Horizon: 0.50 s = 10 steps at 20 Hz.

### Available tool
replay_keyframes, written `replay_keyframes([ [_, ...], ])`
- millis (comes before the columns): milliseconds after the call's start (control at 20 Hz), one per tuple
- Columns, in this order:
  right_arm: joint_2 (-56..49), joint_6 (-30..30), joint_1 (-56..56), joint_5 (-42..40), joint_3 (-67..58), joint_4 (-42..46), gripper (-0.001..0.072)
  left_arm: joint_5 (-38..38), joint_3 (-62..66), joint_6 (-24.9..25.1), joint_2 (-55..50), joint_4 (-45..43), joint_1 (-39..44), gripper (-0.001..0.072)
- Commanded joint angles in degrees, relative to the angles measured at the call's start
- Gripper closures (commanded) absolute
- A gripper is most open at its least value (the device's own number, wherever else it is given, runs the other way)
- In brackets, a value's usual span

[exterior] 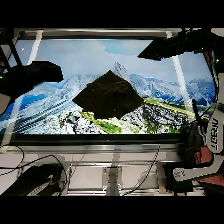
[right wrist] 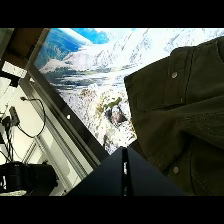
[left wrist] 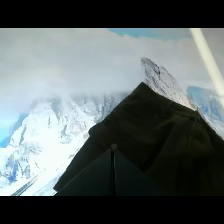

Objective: Fold the clothes and pants, and hang the long-sleeved shirts on hangers.

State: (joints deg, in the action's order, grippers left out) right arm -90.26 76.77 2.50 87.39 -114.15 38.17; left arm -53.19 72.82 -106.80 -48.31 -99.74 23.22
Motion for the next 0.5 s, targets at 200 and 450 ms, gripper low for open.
replay_keyframes([
  [200,0.0,0.0,0.0,0.0,0.0,0.0,0.0677,-1.6,0.0,-0.4,-0.2,-1.2,-0.6,0.0692],
  [450,0.0,0.0,0.0,0.0,0.0,0.0,0.0677,-3.3,-0.1,1.9,-1.2,-2.2,-3.8,0.0693],
])
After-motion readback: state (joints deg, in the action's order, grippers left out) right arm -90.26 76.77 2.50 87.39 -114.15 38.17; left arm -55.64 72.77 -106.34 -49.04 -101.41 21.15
